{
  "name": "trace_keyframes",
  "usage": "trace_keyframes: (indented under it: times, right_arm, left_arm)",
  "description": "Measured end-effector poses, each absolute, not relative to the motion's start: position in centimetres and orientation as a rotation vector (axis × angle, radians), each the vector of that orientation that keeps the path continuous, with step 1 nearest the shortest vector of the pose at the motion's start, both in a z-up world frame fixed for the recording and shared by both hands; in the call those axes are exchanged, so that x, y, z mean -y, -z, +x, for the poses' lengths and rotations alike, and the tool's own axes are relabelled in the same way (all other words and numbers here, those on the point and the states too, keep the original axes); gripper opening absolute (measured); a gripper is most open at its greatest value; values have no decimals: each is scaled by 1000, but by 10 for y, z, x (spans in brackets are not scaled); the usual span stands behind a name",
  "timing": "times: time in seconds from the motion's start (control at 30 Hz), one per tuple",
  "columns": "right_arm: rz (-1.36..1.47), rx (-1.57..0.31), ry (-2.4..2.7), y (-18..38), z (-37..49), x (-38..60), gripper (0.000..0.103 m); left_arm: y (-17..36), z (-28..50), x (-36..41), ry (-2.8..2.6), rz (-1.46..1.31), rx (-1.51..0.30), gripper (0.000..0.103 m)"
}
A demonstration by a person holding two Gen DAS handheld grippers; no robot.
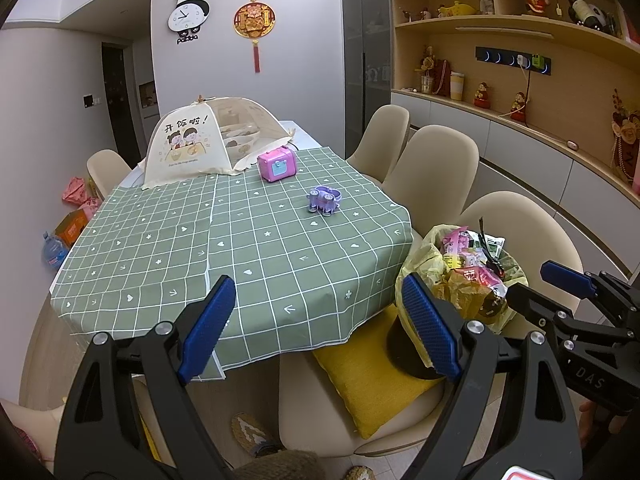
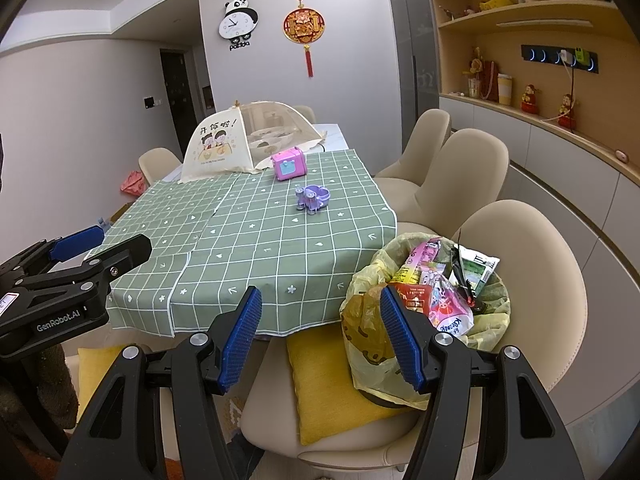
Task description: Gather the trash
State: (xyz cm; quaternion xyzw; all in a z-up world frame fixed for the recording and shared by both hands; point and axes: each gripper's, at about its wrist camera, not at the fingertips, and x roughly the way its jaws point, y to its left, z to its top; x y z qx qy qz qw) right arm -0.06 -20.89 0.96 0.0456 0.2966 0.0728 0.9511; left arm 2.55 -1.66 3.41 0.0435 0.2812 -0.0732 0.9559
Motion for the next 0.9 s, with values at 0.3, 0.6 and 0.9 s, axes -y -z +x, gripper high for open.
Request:
trace_keyframes:
  times: [0.3,0.6,0.9]
  right_arm:
    - [91,-604,-148,-9,0,209,58]
    - [76,-618,-132,-7,8,205,58]
    - [32,-714,-173,16,86,177,59]
  left_arm:
    - [-34,26,15,153,87,-575,81]
    - [-31,36,8,184,80,-581,81]
    - [6,125,-48,106,-5,-775,81]
